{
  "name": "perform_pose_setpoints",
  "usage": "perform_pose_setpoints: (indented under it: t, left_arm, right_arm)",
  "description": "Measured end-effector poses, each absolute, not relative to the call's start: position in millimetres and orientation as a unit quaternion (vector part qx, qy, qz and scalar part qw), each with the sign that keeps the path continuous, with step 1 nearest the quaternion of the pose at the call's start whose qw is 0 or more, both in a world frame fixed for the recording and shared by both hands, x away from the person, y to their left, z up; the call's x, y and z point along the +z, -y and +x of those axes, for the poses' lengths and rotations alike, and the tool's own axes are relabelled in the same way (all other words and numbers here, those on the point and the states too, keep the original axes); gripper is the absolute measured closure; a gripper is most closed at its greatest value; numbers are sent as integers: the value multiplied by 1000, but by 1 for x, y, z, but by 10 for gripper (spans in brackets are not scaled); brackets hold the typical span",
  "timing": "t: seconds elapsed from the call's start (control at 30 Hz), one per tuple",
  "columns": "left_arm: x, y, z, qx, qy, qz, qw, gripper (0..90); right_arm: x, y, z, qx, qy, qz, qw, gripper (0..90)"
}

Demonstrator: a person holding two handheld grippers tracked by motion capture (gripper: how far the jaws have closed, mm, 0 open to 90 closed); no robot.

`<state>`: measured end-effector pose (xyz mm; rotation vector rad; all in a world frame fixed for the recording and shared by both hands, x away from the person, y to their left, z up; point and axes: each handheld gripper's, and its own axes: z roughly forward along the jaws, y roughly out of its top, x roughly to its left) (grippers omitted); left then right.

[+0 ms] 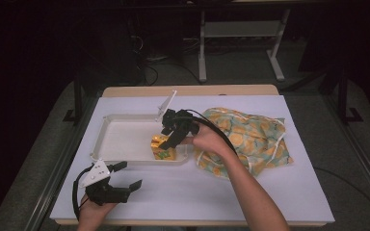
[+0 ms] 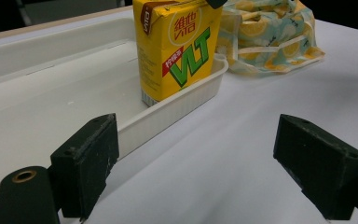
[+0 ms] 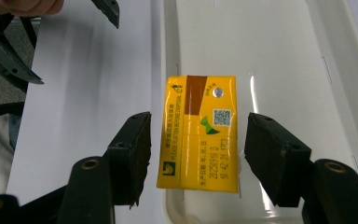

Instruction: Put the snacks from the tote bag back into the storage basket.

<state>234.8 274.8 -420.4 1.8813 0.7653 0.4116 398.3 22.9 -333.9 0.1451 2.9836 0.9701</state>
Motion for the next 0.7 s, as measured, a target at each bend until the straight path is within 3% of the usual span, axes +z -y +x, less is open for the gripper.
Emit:
perform_pose_setpoints:
  t: [0.7]
  left_arm:
    - [-421, -275, 235, 173, -316, 783, 507, 140]
  right_arm:
    - [-327, -9, 394, 315, -948, 57, 6, 385]
